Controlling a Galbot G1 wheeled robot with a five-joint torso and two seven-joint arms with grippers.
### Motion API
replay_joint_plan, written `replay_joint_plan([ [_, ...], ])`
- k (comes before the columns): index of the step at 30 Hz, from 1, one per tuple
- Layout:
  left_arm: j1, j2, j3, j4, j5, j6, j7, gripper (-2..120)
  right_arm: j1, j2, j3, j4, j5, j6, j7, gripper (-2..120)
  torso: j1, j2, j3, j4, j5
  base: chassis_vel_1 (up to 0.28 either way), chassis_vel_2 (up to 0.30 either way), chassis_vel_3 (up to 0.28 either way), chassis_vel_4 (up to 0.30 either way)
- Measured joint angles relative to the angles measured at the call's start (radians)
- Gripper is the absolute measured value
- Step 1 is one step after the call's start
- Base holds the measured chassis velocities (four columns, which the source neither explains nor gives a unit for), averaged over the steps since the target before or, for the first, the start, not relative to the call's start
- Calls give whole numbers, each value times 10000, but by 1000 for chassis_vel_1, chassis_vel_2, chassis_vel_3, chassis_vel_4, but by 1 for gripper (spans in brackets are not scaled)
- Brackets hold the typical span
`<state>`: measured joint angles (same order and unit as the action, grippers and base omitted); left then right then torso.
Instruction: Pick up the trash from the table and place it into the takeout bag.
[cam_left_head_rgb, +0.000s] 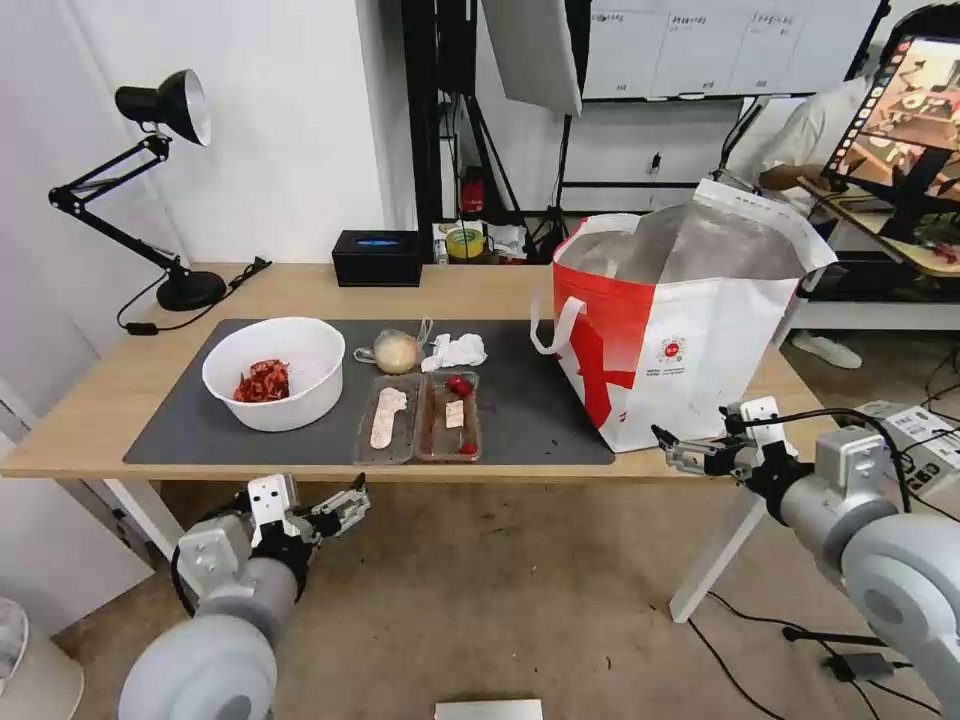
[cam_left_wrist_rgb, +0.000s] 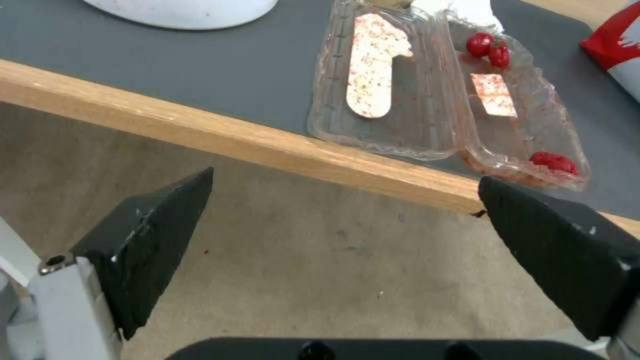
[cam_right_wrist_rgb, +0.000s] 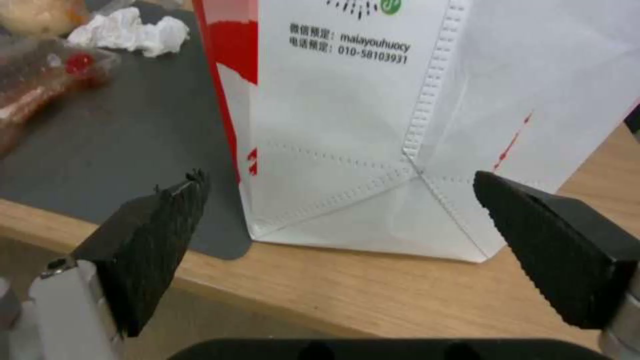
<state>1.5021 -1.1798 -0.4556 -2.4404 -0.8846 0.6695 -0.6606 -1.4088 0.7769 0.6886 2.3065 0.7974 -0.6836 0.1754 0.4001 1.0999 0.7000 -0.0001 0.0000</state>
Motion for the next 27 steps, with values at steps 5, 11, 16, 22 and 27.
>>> replay_joint_plan([
  [5, -28, 3, 12, -1, -86, 5, -56, 100, -84, 135, -41, 63, -41, 55, 40, 100, 0, 0, 0, 1, 1, 0, 0, 0, 0],
  [11, -434, -172, 198, 92, -1245, -520, -531, 100, -119, 144, -47, 65, -74, 88, 93, 100, 0, 0, 0, 1, 0, 0, 0, 0, 0],
  [16, -984, -469, 452, 285, -2791, -1373, -1130, 100, -129, 166, -50, 34, -92, 113, 161, 100, 0, 1, 0, 0, 0, 0, 0, 0, 0],
  [22, -1122, -538, 517, 355, -3150, -1621, -1255, 100, -140, 215, -94, -17, -120, 121, 204, 100, -1, 0, 0, 5, 3, 0, 0, 0, 0],
  [27, -2056, -989, 950, 961, -4862, -3241, -1590, 100, -135, 245, -136, -64, -135, 129, 220, 100, 0, 0, 0, -2, -1, 0, 0, 0, 0],
])
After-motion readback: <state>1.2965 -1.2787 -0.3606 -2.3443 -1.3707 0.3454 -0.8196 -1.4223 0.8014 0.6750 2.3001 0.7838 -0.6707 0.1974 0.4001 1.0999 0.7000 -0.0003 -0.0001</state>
